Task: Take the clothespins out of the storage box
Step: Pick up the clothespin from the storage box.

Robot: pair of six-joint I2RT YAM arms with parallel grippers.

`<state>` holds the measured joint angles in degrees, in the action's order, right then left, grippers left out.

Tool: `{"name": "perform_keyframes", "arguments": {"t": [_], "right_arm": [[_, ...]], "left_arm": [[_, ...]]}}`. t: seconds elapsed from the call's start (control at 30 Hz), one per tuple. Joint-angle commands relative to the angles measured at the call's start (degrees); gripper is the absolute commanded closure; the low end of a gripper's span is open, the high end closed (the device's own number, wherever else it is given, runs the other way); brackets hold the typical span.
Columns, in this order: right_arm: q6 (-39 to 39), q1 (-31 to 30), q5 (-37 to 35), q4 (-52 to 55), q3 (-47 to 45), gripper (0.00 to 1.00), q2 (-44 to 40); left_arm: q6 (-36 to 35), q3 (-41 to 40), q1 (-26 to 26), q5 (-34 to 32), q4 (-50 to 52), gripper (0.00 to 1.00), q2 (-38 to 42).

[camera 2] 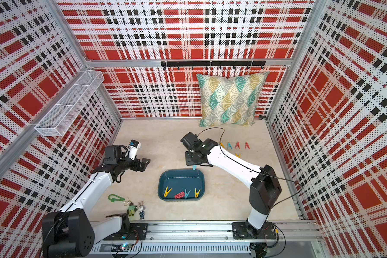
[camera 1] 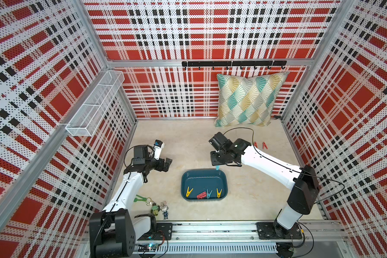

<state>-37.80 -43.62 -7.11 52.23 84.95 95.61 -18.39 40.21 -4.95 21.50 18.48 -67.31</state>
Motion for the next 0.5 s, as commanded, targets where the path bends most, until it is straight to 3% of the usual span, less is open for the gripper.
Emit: {"name": "perform_keyframes", "arguments": {"t": [0.0,0.23,0.47], "right_arm": [[4.4,5.86,-0.95,3.66,-3.32,1.0,-3.79],[13.21,21.58,-0.7,6.15,-6.99,1.0,-5.93],[19.17,32.94,-0.86,6.88,-5.63,1.0,0.26]], "left_arm": [[-0.5,-0.3,0.66,-0.49,-0.96,0.0,-0.44],[-0.58,-0.3,0.82,-0.71,-0.97,0.0,-0.18],[-0.59,-0.3,1.3,-0.84,-0.98,0.0,-0.28]]}}
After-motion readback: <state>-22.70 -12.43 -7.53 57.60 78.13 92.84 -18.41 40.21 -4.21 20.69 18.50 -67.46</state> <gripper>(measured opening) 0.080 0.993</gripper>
